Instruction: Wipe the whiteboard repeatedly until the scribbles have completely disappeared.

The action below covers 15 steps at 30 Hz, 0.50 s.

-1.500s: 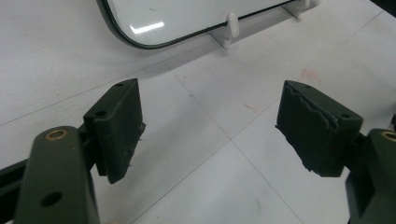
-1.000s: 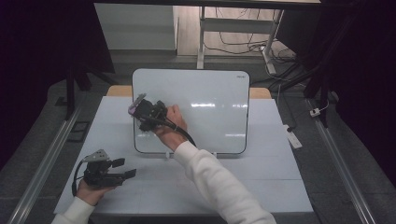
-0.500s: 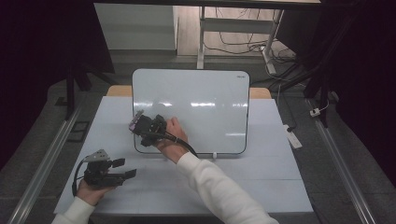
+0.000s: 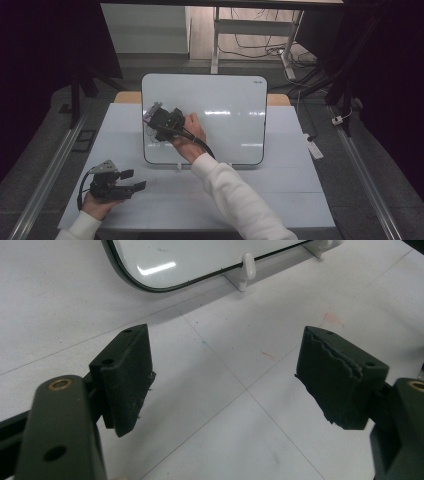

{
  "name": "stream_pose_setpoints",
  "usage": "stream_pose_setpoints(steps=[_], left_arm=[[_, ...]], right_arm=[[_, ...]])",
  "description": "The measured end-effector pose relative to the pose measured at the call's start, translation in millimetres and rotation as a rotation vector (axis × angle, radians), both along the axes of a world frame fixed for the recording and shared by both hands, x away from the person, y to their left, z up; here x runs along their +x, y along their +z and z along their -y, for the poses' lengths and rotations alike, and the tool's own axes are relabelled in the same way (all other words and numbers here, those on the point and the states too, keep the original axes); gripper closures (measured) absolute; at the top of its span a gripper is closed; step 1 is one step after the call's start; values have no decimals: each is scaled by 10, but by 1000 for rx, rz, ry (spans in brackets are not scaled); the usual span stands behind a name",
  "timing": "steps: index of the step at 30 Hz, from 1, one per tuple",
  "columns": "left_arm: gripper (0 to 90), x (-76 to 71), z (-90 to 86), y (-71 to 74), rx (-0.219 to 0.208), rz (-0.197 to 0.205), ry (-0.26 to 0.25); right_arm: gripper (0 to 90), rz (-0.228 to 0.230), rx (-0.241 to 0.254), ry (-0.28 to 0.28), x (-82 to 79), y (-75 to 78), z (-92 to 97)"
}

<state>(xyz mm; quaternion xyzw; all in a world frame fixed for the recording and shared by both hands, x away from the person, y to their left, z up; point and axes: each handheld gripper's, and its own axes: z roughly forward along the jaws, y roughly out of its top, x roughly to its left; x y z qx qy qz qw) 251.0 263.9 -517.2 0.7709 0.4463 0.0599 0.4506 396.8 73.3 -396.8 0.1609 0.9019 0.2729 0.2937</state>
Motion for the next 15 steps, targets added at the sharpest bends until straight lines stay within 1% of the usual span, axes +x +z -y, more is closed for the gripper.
stream_pose_setpoints(steps=[3,6,9,11,12,14,15], left_arm=[[237,2,-2,-2,-1,-2,-3],[237,3,-7,-4,-4,-1,0],[237,3,-11,-3,-4,-1,0],[238,-2,-14,1,-4,1,-1],[238,-4,-15,3,-3,1,0],[238,-1,-20,2,-4,1,0],[238,1,-19,-1,-5,1,0]], right_arm=[[404,13,1,13,53,54,-53],[405,14,-28,35,39,38,-114],[405,-35,-77,69,-49,-71,-183],[406,-50,-107,98,-145,-194,-210],[406,-55,-113,105,-171,-227,-203],[406,-93,-108,112,-233,-321,-175],[406,-88,-115,118,-261,-360,-150]])
